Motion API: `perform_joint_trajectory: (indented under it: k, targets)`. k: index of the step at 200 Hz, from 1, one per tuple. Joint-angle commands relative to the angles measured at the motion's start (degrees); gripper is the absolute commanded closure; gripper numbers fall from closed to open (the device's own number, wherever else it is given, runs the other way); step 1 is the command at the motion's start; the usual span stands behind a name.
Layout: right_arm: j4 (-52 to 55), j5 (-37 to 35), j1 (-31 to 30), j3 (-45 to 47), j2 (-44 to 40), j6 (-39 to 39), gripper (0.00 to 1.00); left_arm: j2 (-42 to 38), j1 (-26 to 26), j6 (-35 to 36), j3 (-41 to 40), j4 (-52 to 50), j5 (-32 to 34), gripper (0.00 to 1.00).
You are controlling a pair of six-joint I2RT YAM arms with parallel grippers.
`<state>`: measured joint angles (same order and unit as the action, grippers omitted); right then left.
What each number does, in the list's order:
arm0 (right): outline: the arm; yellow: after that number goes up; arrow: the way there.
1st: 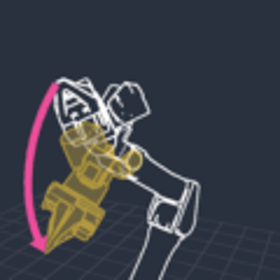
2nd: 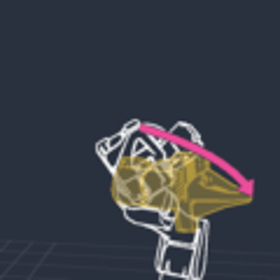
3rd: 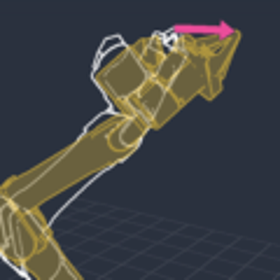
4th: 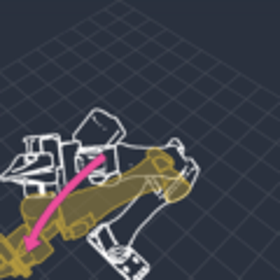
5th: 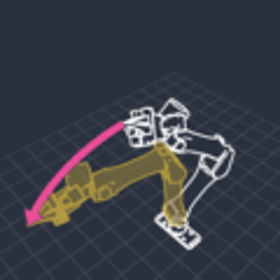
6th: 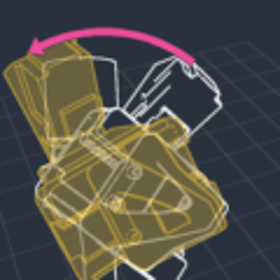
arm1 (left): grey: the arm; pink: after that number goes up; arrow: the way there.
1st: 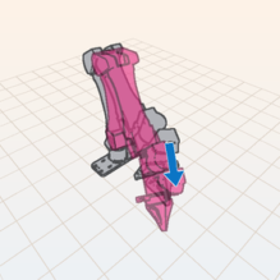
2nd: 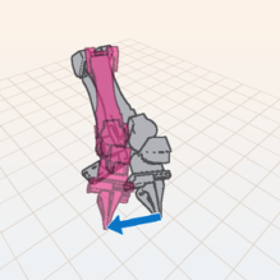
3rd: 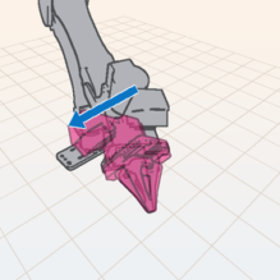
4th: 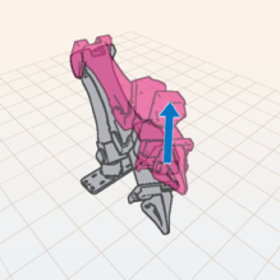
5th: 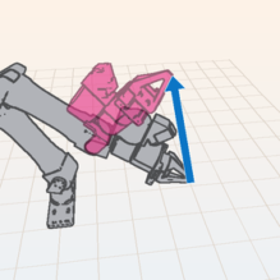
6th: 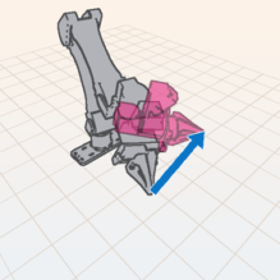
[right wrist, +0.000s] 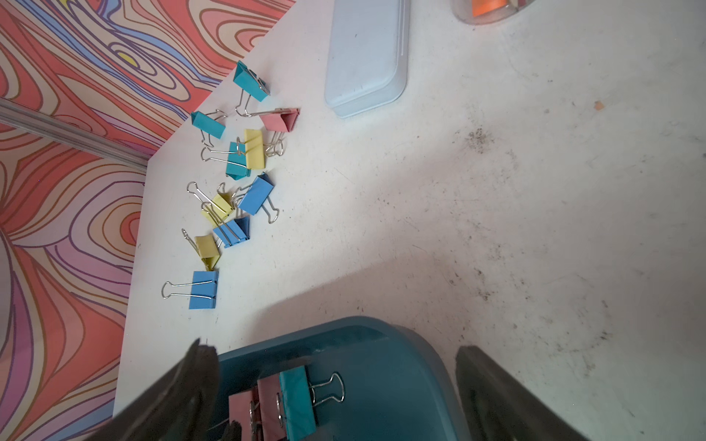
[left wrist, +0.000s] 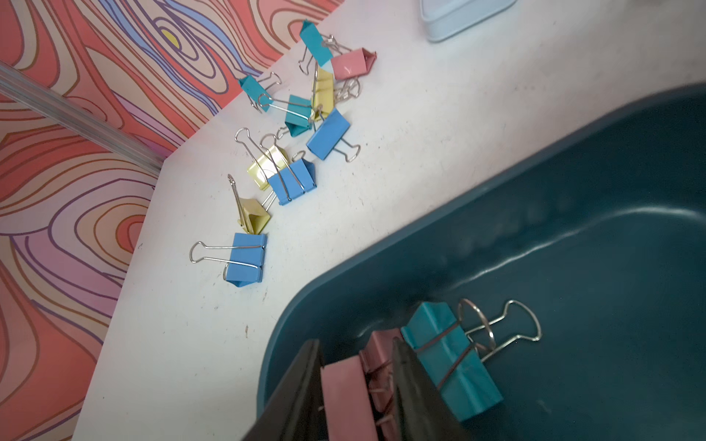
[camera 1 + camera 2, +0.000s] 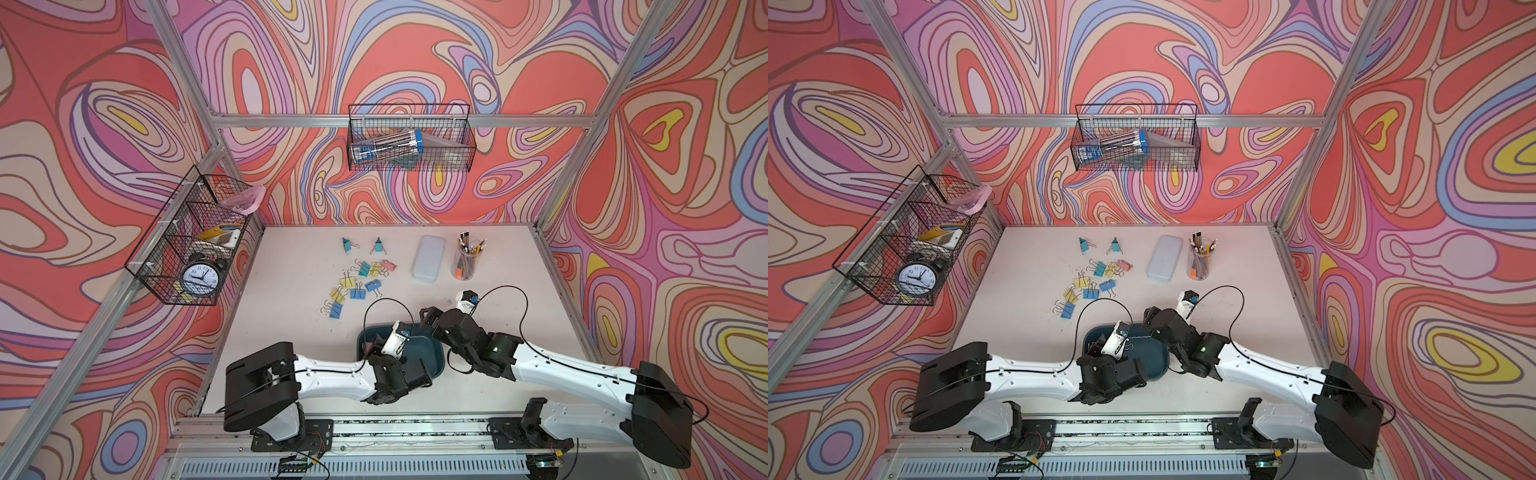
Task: Put the binder clips in the storage box
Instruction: Place the binder clip in the storage box, then pick up the binder clip at the center of the board.
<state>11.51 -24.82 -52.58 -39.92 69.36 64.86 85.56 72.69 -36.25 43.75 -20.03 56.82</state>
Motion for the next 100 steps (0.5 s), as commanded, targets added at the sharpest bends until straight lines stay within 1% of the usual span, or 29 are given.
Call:
perform_joint_trajectory:
  k: [1,7,16,25,35,58,69,79,82,88,100]
  targets:
    - [0.81,-0.1,0.22,-3.02,1.5,-1.71,0.02,-7.92,-1.0,2.84,0.67,-0.98,-0.81,0.5]
    - [0.86,-0.03,0.27,-3.54,1.93,-1.9,0.02,-10.36,-2.06,2.99,0.89,-1.56,-1.7,0.51]
    - [0.89,0.08,0.22,-4.22,2.45,-2.14,0.02,-14.06,-4.73,3.44,0.82,-2.03,-4.77,0.52]
    - [0.82,0.27,0.28,-4.82,2.91,-2.27,0.02,-18.23,-9.44,3.35,0.28,-2.17,-9.63,0.53]
    - [0.71,0.57,0.24,-5.2,3.36,-2.28,0.02,-22.42,-15.83,3.5,-0.76,-1.71,-17.5,0.53]
    - [0.73,1.32,0.35,-5.71,4.11,-2.33,0.02,-29.96,-32.88,3.26,-4.02,1.48,-34.22,0.54]
    - [0.63,1.7,0.28,-5.69,4.29,-2.16,0.02,-30.82,-42.13,1.82,-5.78,3.54,-43.97,0.53]
    - [0.62,1.86,0.3,-5.7,4.38,-2.03,0.02,-29.86,-50.35,-0.35,-6.99,4.53,-51.99,0.53]
    - [0.62,1.89,0.28,-5.74,4.38,-2.05,0.02,-29.36,-52.55,-0.97,-7.36,6.35,-54.35,0.54]
    - [0.62,1.92,0.29,-5.7,4.46,-1.98,0.02,-28.2,-56.21,-2.22,-8.11,8.23,-57.99,0.54]
    - [0.62,1.9,0.28,-5.69,4.47,-1.86,0.02,-25.55,-61.44,-4.23,-9.76,12.33,-62.99,0.54]
